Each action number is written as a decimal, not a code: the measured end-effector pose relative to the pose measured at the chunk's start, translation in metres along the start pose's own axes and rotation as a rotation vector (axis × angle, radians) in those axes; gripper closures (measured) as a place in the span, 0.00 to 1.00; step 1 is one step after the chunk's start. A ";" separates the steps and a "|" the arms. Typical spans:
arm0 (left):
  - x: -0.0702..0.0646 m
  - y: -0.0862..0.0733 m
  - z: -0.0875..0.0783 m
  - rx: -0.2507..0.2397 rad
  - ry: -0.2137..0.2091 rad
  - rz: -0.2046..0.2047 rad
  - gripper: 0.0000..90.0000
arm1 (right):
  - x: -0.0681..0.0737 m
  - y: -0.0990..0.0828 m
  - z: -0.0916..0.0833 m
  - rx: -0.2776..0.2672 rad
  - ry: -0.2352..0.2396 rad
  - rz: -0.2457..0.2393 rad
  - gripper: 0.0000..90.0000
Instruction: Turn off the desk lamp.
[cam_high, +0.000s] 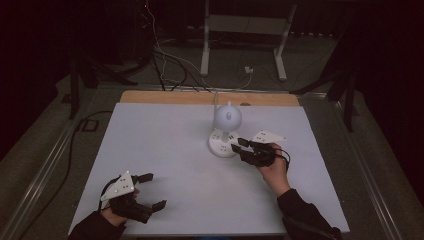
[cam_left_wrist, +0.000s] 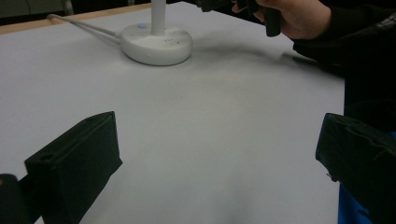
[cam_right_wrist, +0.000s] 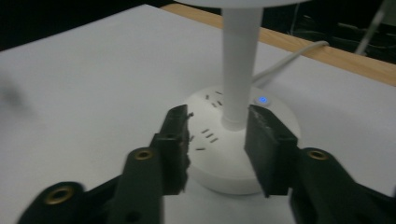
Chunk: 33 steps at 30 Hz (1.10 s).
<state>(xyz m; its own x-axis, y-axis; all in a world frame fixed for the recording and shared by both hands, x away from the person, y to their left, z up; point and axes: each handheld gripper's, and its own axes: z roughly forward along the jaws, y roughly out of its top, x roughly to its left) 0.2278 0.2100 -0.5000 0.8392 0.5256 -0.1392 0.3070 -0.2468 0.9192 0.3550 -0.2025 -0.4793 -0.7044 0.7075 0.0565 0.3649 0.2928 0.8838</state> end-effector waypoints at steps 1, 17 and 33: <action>0.000 0.000 0.000 0.004 -0.002 0.001 0.00 | 0.001 0.000 -0.002 -0.005 0.009 0.000 0.58; 0.000 0.000 -0.001 0.000 0.004 0.000 0.00 | 0.010 -0.008 -0.027 0.035 0.079 -0.002 0.00; -0.001 0.000 0.000 0.004 0.005 0.005 0.00 | 0.009 -0.047 -0.071 0.132 0.128 -0.034 0.00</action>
<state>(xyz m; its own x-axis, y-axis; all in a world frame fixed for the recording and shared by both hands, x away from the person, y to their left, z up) 0.2272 0.2100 -0.4998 0.8385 0.5285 -0.1326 0.3047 -0.2529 0.9182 0.2882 -0.2557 -0.4876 -0.7864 0.6105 0.0939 0.4102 0.4026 0.8183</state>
